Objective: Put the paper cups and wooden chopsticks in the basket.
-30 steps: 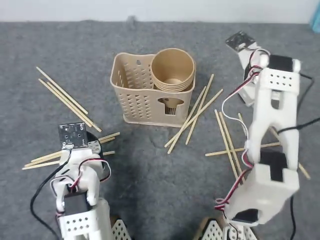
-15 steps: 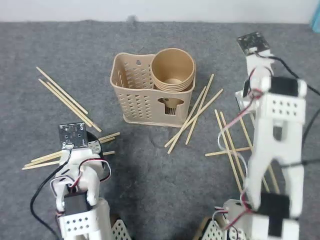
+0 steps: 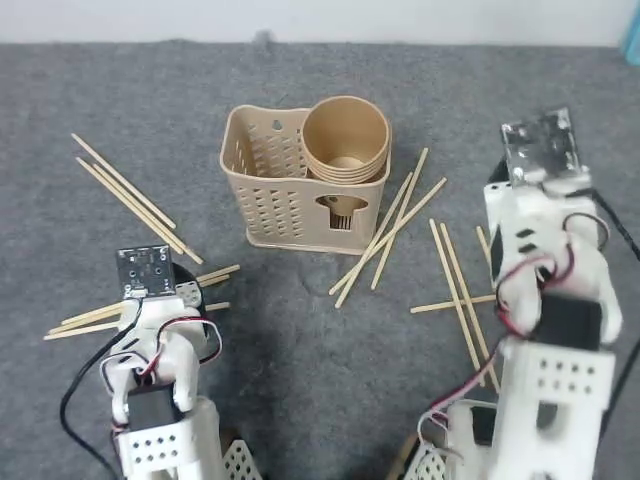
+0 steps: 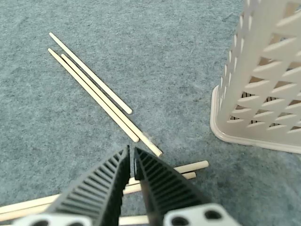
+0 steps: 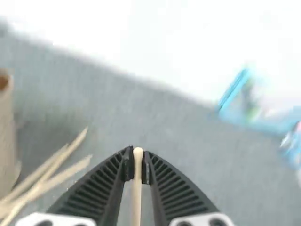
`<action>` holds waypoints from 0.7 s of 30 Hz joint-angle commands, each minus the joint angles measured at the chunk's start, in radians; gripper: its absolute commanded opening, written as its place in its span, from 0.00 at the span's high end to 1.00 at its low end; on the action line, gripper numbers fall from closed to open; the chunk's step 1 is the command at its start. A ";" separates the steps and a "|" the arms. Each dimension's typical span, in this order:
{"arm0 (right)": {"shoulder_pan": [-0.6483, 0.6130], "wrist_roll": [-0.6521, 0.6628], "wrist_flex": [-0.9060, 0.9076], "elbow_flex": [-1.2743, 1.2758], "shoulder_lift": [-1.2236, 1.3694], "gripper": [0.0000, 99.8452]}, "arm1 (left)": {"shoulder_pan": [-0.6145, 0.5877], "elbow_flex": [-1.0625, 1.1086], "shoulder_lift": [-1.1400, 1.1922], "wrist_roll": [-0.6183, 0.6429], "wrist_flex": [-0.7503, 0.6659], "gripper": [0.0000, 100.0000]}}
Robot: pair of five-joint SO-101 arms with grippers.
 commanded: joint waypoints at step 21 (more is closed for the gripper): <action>-0.398 -0.009 -0.757 -0.012 -0.067 0.99 | -0.008 -0.004 -0.009 0.003 -0.008 0.98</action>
